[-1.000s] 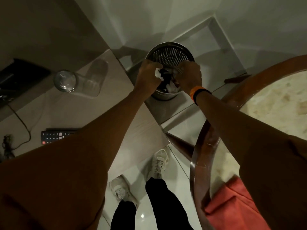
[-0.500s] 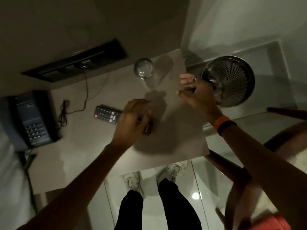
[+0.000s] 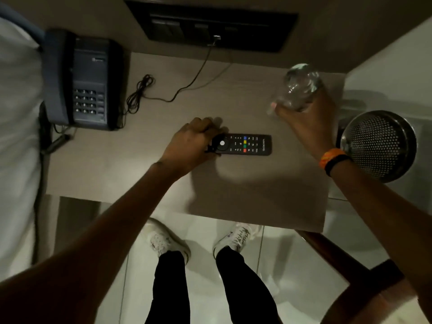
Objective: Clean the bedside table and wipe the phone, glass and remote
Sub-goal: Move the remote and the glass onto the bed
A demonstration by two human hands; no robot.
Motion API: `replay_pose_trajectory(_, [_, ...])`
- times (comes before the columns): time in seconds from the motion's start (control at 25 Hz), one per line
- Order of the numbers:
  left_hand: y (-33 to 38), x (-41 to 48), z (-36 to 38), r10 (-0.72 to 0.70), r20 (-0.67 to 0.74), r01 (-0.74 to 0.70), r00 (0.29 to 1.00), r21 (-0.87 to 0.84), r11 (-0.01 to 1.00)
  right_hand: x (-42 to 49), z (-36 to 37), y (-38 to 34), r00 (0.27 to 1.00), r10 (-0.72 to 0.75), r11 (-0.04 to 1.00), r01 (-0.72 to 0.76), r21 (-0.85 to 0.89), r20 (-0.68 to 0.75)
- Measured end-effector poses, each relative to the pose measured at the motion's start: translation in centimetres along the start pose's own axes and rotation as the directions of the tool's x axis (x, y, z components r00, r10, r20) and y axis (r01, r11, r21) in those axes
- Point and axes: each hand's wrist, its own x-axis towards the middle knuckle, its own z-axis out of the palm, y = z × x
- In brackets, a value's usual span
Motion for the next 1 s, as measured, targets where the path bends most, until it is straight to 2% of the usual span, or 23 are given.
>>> replay_pose_trajectory(0.12, [-0.1,-3.5,0.5,-0.223,-0.080,0.208,0.972,-0.160,0.965,-1.7,1.5,-1.8,0.998,-0.065,0.993,0.067,-0.097,0.022])
replay_pose_trajectory(0.24, [-1.3,-8.6,-0.2,-0.497,-0.123,0.411,0.859,-0.413,0.812,-3.7,4.4,-5.4,0.978,-0.171,0.966,0.190,-0.178,0.116])
replay_pose_trajectory(0.32, [-2.7,-12.7,-1.5,-0.684,-0.138,0.480,0.716,-0.615,0.626,-5.5,7.1,-9.3,0.956,-0.211,0.957,0.245,-0.157,0.204])
replay_pose_trajectory(0.36, [-3.5,-14.9,-2.4,-0.777,-0.146,0.481,0.612,-0.711,0.512,-6.7,8.8,-11.6,0.942,-0.222,0.957,0.260,-0.128,0.250])
replay_pose_trajectory(0.44, [-4.9,-19.4,-4.6,-0.922,-0.117,0.403,0.370,-0.874,0.272,-9.5,12.9,-16.5,0.909,-0.255,0.956,0.287,-0.053,0.329])
replay_pose_trajectory(0.48, [-5.2,-21.3,-5.9,-0.957,-0.082,0.309,0.278,-0.936,0.170,-11.0,14.6,-18.7,0.891,-0.268,0.956,0.293,-0.014,0.367])
replay_pose_trajectory(0.56, [-6.8,-27.4,-9.0,-0.991,-0.037,0.091,0.125,-0.995,0.049,-15.1,20.2,-24.6,0.814,-0.308,0.950,0.294,0.109,0.493])
replay_pose_trajectory(0.64, [-8.1,-33.6,-11.9,-0.999,0.023,0.004,0.042,-1.000,-0.023,-19.7,25.0,-30.3,0.715,-0.342,0.940,0.272,0.208,0.610])
replay_pose_trajectory(0.72, [-9.4,-40.4,-14.1,-0.995,0.066,-0.003,-0.081,-0.998,-0.066,-24.9,29.5,-35.3,0.599,-0.369,0.929,0.259,0.264,0.711])
replay_pose_trajectory(0.8, [-10.8,-46.9,-15.8,-0.963,0.104,-0.014,-0.247,-0.994,-0.104,-30.0,33.8,-39.3,0.489,-0.367,0.929,0.233,0.287,0.792])
replay_pose_trajectory(0.92, [-13.6,-55.9,-16.7,-0.879,0.156,0.020,-0.451,-0.983,-0.185,-36.1,40.4,-43.5,0.376,-0.394,0.890,0.384,0.245,0.839])
replay_pose_trajectory(1.0, [-16.3,-60.7,-16.2,-0.824,0.180,0.069,-0.537,-0.964,-0.256,-39.2,44.6,-45.4,0.323,-0.391,0.855,0.475,0.210,0.862])
